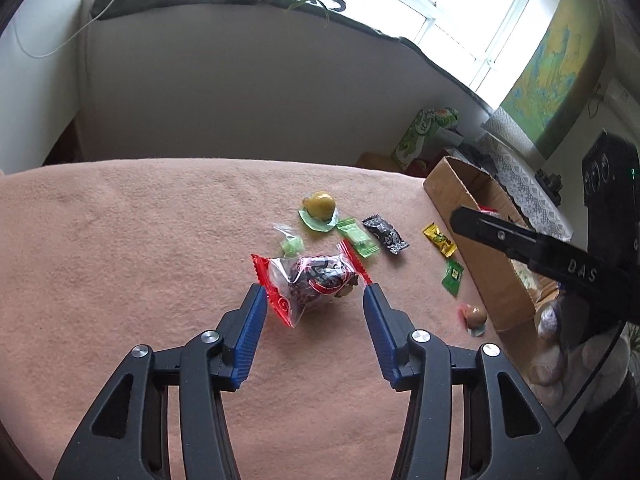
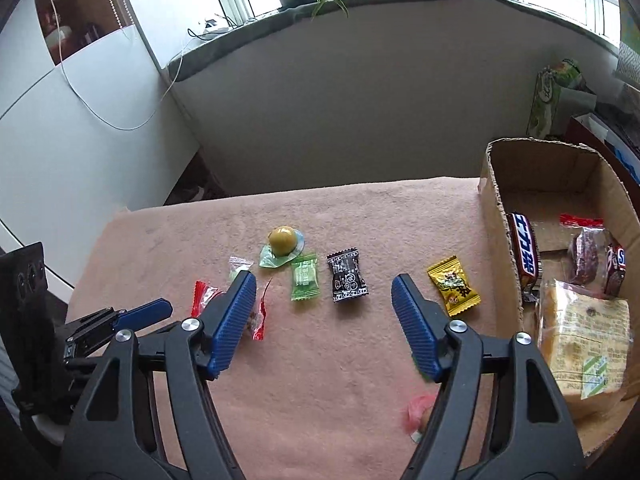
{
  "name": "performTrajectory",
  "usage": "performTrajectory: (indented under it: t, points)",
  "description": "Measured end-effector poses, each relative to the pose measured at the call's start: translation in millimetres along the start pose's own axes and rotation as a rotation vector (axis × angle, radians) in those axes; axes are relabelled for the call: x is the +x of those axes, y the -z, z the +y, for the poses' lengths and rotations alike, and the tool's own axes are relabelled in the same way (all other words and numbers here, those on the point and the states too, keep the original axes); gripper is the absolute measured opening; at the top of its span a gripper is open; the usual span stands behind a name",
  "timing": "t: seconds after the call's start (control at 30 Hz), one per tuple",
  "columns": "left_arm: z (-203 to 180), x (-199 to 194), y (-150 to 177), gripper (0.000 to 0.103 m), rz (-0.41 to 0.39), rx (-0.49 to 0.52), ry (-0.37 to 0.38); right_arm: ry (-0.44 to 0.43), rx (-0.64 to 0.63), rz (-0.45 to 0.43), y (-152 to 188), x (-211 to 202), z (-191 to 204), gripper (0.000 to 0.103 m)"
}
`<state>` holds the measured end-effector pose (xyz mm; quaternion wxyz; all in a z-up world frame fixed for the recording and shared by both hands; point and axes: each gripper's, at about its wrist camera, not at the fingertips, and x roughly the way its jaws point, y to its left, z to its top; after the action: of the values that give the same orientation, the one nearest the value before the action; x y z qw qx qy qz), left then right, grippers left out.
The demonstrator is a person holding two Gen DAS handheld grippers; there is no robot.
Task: Organize snacks
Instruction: 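Grasp the red-ended candy bag with the left tool while the right tool grasps the black-wrapped candy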
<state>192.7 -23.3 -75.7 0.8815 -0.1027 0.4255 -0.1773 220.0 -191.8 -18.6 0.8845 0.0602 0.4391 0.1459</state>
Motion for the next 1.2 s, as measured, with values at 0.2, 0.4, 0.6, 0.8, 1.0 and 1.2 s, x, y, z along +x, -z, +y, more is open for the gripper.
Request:
performTrajectory:
  t: [0.2,0.4,0.6,0.8,1.0,1.2]
  points:
    - [-15.1,18.3,-8.3,0.059,0.022,0.072,-0.048,0.009,0.034,0.053,-5.6,30.7,-5.5,0.067]
    - [-24.9,41.0,-12.7,0.064,0.056,0.114,-0.123,0.045,0.019,0.081,-10.7,52.3,-5.2,0.067]
    - [-13.8,51.5,-14.6,0.067,0.063,0.072,-0.143,0.086,-0.003,0.118,-10.8,72.4,-7.9,0.061]
    - [-16.4,48.5,-10.2,0.068,0.043,0.102,-0.152,0.118,-0.041,0.137,-3.7,82.8,-7.7,0.048]
    - [-16.6,46.8,-8.3,0.062,0.018,0.101,-0.149,0.151,-0.089,0.140,-3.3,83.2,-1.1,0.030]
    - [-16.5,37.7,-4.3,0.054,0.002,0.101,-0.139,0.149,-0.121,0.141,2.4,81.0,9.3,0.028]
